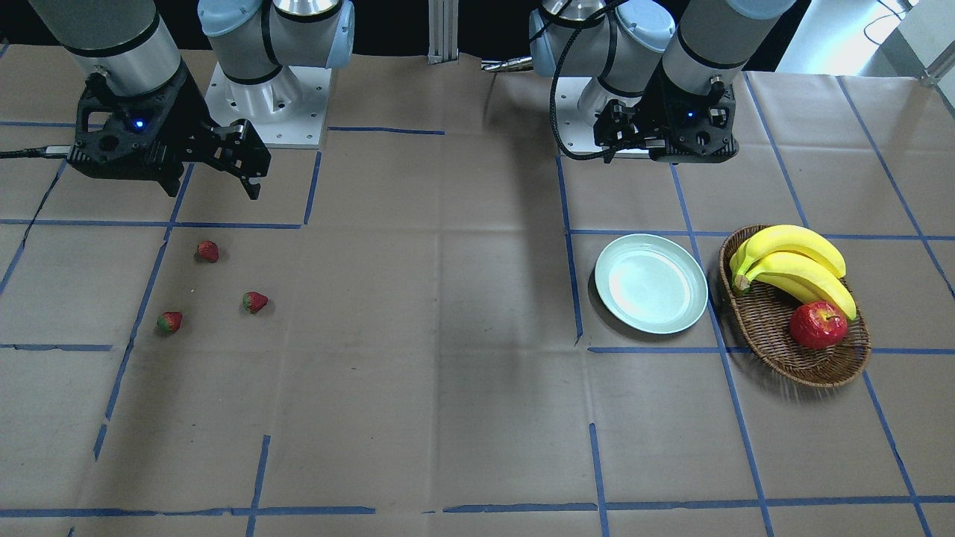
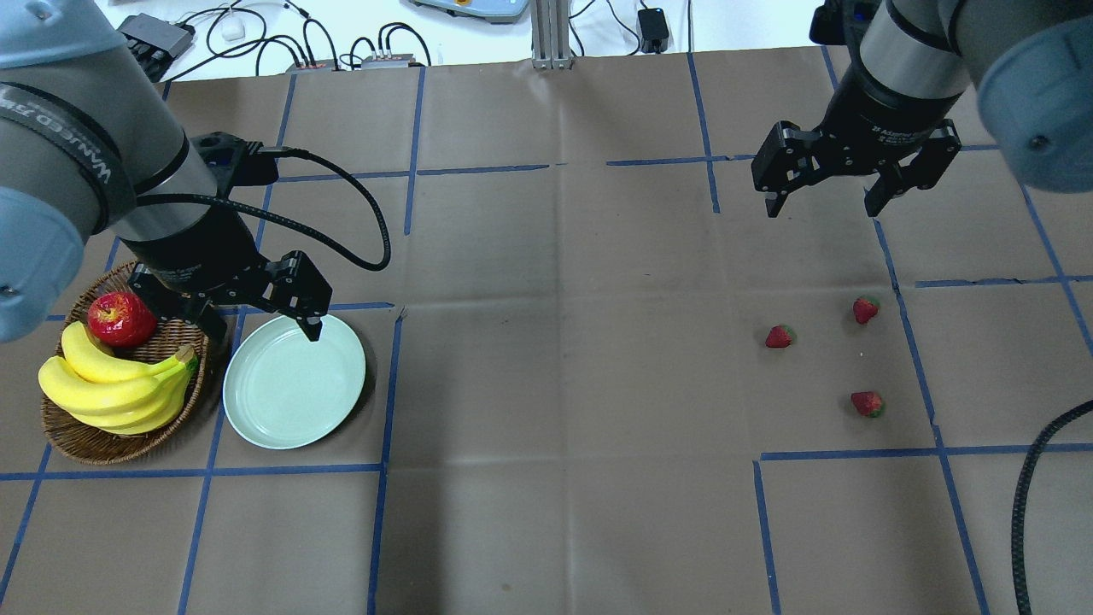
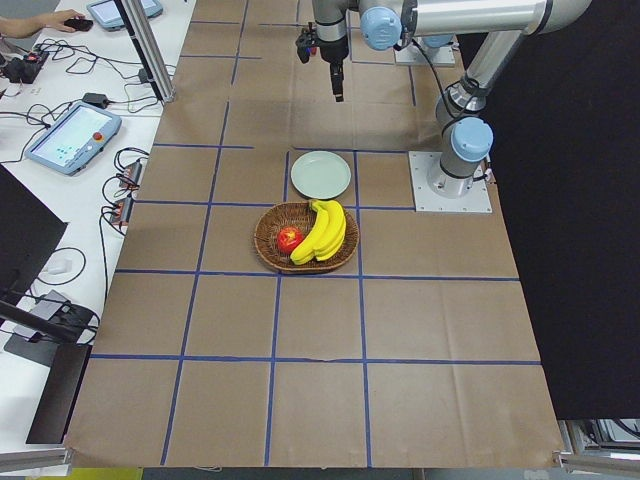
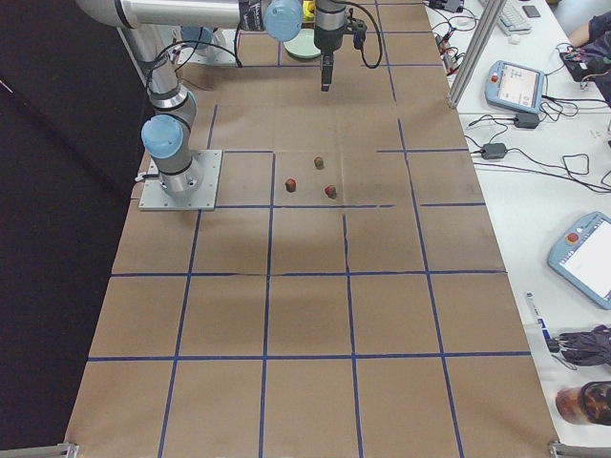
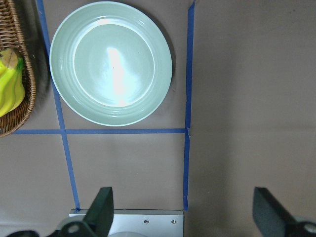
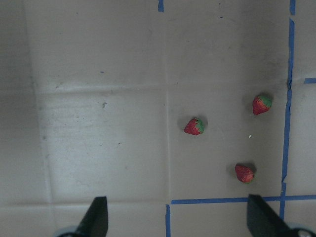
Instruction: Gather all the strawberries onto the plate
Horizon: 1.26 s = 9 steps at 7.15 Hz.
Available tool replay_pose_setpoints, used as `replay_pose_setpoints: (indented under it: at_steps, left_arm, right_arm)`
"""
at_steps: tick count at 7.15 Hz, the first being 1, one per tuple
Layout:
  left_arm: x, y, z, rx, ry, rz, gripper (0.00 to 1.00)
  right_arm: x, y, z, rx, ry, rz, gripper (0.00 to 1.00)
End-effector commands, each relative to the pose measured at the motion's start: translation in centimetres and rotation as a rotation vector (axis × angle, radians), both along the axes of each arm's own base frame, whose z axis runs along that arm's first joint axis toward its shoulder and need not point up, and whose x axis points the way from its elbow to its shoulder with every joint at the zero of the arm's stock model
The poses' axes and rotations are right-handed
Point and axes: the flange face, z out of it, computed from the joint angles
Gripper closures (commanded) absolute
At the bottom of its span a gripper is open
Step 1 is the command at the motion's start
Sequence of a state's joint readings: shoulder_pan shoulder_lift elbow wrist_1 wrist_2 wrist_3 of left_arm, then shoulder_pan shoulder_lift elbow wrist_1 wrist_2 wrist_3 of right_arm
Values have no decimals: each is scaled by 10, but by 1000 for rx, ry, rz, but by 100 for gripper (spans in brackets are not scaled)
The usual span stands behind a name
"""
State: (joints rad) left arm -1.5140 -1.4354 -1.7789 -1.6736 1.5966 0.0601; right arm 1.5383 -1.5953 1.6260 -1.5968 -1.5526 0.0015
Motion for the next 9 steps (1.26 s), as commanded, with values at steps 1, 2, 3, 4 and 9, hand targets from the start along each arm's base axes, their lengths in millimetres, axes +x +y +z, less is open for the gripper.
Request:
replay_pose_setpoints:
  at_steps: [1, 2, 3, 4, 9]
  left_arm:
    - [0, -2, 1, -1, -1, 2, 0]
    - [0, 5, 3, -7, -2, -3, 0]
    - [0, -1, -2, 5, -2, 1, 0]
    - [0, 3, 0, 0, -2, 1, 0]
    - [0, -2, -4, 10, -2, 6, 0]
  right_arm:
    - [0, 0, 0, 0, -2, -1, 0]
    - [-1, 0, 0, 0, 0, -1, 0]
    - [0, 0, 1, -2, -2, -1, 0]
    - [0, 0, 1, -2, -2, -1, 0]
    - [-5, -2, -2, 1, 1, 11, 0]
